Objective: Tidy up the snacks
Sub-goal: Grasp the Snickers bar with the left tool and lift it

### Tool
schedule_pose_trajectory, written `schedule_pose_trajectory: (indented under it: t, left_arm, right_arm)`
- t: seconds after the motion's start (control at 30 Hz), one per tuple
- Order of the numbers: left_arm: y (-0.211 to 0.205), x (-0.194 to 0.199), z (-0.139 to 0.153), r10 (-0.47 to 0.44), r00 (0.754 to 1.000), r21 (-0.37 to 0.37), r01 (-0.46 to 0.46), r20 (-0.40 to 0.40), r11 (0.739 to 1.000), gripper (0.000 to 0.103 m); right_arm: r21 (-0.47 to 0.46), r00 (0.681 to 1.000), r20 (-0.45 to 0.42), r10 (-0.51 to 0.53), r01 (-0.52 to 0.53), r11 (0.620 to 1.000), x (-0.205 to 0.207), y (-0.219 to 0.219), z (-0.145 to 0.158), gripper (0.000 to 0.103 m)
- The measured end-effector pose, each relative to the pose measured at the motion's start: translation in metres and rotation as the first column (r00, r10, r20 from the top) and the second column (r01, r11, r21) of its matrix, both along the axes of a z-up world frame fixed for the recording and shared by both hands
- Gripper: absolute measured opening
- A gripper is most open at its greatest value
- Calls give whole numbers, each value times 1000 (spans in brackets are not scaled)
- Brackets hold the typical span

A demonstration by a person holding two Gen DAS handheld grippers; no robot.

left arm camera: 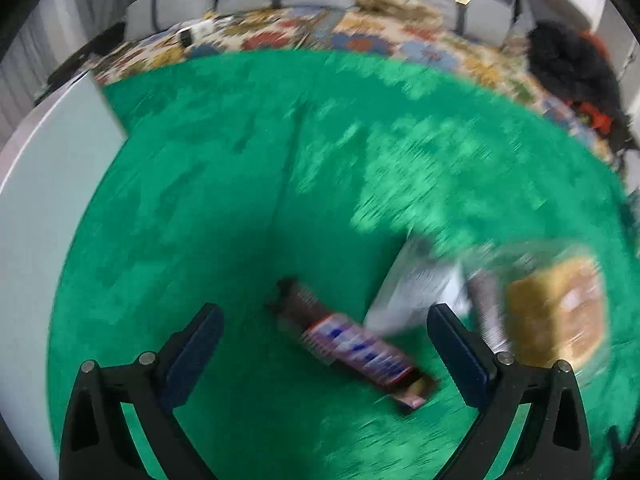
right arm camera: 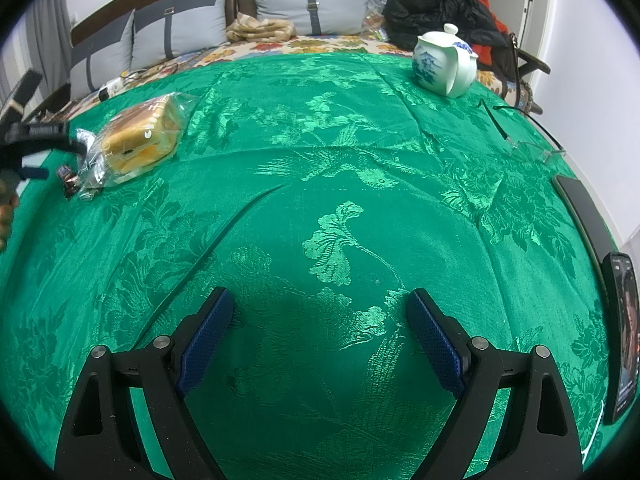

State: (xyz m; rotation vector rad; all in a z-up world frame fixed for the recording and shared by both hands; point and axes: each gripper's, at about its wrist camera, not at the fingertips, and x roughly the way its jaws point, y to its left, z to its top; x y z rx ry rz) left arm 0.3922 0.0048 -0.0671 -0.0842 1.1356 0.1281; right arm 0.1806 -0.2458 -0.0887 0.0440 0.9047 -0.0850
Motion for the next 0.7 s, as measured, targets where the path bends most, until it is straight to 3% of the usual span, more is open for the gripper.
schedule_pose_trajectory:
  t: [0.17, 0.2, 0.23, 0.27, 0.3, 0.33, 0.4, 0.6, 0.67, 0.7]
  left_arm:
    - [23, -21, -5, -2, 1000, -54, 4, 25, 999, 100]
    - [25, -20, -6, 4, 1000, -52, -4, 15, 999, 94]
    - [25, -18, -7, -4, 1000, -61, 4, 5, 998, 80]
    - [21, -17, -7, -14, 1000, -38, 14, 2, 999, 78]
    - [14, -17, -6, -34, 999, -11, 34, 0, 999, 66]
    - [7, -19, -5, -62, 998, -4, 62, 11, 998, 48]
    - [-4, -24, -2, -110, 994, -5, 110, 17, 994, 28]
    - [-9, -40, 0, -243, 969, -29, 244, 35, 969, 26]
    - [-5, -48, 3, -269, 963, -51, 270, 28, 962, 38]
    - [-6, -51, 4, -265, 964, -47, 266, 29, 963, 57]
  right_arm:
    - [0, 1000, 0, 0, 0, 1000, 0, 0, 0, 91]
    - [0, 1000, 0, 0, 0, 1000, 0, 0, 0, 91]
    - [0, 1000, 0, 0, 0, 1000, 0, 0, 0, 91]
    - [0, 1000, 0, 0, 0, 1000, 0, 0, 0, 91]
    - [0, 1000, 0, 0, 0, 1000, 0, 0, 0, 91]
    - [0, 1000, 0, 0, 0, 1000, 0, 0, 0, 91]
    - [0, 1000, 0, 0, 0, 1000, 0, 0, 0, 91]
    - [1, 1000, 0, 0, 0, 1000, 0, 0, 0, 91]
    - [1, 1000, 0, 0, 0, 1000, 0, 0, 0, 91]
    - [1, 1000, 0, 0, 0, 1000, 0, 0, 0, 91]
